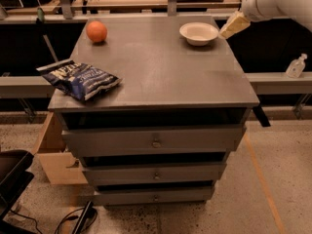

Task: Move paper bowl near blue chip bag

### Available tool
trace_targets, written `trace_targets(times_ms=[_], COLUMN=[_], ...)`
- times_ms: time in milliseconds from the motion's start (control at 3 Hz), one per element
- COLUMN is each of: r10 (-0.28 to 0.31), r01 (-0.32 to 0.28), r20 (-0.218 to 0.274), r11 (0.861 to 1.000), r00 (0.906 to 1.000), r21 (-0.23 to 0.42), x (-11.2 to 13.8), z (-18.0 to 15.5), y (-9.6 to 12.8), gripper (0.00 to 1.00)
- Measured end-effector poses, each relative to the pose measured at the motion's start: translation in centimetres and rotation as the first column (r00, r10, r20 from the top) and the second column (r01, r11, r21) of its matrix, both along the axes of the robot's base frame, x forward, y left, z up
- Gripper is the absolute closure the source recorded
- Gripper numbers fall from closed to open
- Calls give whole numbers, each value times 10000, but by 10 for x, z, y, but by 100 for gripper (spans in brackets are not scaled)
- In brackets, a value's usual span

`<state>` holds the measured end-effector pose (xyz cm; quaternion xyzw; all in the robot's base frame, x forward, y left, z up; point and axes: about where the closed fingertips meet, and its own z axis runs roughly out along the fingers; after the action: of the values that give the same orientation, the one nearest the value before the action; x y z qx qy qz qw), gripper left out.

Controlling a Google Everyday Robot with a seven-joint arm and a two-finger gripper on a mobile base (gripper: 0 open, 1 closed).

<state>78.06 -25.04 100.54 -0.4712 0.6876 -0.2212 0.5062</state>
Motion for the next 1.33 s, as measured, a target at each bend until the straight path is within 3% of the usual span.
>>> trace_targets(times_ms=[333, 667, 1333], r10=[334, 663, 1232], r01=[-338, -657, -1222], r20=[-83, 68, 151], r11=[9978, 9957, 9909], r00=[9994, 9978, 9923], r21=[-572, -655, -567], x=[32, 60, 84], z=[-14, -25, -57], y=[-1, 5, 19], gripper=[0, 0, 0])
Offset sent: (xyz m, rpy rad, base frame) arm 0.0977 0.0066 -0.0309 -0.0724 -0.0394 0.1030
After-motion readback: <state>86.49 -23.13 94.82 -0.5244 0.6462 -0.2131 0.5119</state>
